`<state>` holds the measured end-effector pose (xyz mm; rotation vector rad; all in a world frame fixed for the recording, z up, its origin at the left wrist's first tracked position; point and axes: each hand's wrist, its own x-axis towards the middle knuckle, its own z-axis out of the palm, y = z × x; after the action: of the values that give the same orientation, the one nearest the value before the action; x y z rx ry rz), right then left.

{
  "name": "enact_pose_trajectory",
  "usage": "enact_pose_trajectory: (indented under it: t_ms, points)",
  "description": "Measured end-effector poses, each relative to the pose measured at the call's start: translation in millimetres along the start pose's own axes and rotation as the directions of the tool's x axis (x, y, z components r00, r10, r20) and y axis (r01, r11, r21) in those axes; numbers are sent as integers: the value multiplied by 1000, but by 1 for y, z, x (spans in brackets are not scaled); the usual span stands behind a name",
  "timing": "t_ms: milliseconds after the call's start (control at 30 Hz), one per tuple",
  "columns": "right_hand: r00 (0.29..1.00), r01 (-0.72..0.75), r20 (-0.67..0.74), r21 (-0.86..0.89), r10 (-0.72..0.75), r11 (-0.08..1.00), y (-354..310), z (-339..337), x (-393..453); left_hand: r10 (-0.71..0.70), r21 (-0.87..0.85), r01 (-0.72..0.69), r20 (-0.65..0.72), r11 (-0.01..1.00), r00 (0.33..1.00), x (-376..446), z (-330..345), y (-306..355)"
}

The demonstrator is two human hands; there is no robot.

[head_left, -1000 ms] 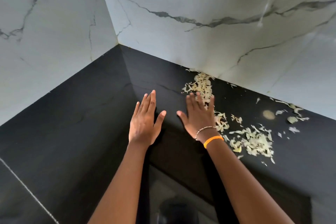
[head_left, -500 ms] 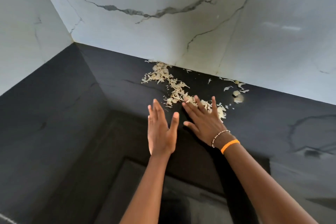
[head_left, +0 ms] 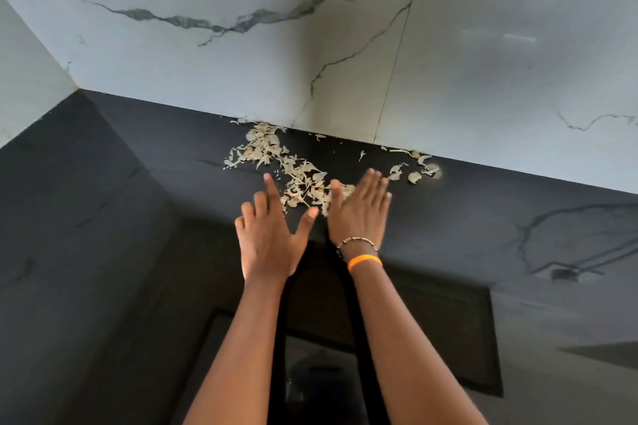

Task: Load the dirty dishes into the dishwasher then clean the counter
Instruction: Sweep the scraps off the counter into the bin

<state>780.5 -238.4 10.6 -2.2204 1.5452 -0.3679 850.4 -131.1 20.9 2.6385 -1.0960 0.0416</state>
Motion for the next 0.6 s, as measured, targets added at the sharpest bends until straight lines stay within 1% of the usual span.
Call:
enact_pose_trajectory:
  t_ms: [33, 67, 100, 133, 167, 200, 233, 267, 300, 333, 367, 433, 467, 500, 533, 567, 600]
  points:
    - [996, 72, 50, 105, -78, 992, -9, 3, 4, -32, -25, 31, -24, 999, 999, 3, 1, 0]
    - [984, 136, 79, 259, -162, 956, -15, 3, 7, -45, -28, 43, -45, 999, 998, 5, 2, 1]
    - [976, 167, 62, 405, -209, 899, -15, -1, 10, -45, -19, 44, -54, 999, 998, 5, 3, 1]
    - [979, 181, -4, 482, -205, 857, -10, -8, 14, -40, -13, 39, -52, 999, 998, 5, 4, 1]
    - [985, 172, -97, 471, -143, 865, 1, -16, 20, -37, -10, 37, -44, 999, 998, 5, 5, 1]
    - [977, 134, -204, 397, -55, 908, 16, -24, 28, -37, -11, 37, -29, 999, 999, 6, 6, -1]
    - [960, 44, -276, 319, 48, 947, 35, -32, 36, -38, -21, 38, -5, 999, 999, 7, 7, -1]
    - [946, -59, -291, 275, 141, 960, 52, -41, 43, -41, -34, 41, 26, 999, 999, 9, 8, -3]
    - [940, -130, -274, 266, 204, 955, 66, -46, 51, -43, -46, 46, 56, 998, 997, 10, 9, -4]
    - [945, -158, -242, 254, 221, 954, 75, -49, 60, -44, -55, 49, 79, 997, 996, 12, 10, -4]
    - [955, -158, -212, 223, 206, 962, 79, -49, 68, -43, -60, 49, 99, 997, 994, 12, 10, -4]
    - [978, -103, -169, 124, 123, 987, 79, -46, 78, -36, -61, 43, 121, 997, 992, 12, 10, -4]
    - [988, -47, -141, 78, 57, 996, 75, -46, 81, -30, -55, 37, 122, 998, 992, 12, 10, -4]
    - [995, 40, -98, 35, -37, 999, 72, -45, 80, -25, -47, 31, 124, 998, 992, 12, 9, -4]
    - [986, 164, -35, 7, -164, 986, 68, -45, 75, -20, -38, 25, 128, 999, 992, 12, 9, -4]
    - [952, 303, 36, 9, -303, 953, 63, -44, 69, -16, -33, 21, 134, 999, 991, 12, 9, -5]
    - [899, 425, 95, 39, -427, 904, 60, -42, 61, -15, -34, 20, 137, 999, 990, 12, 9, -5]
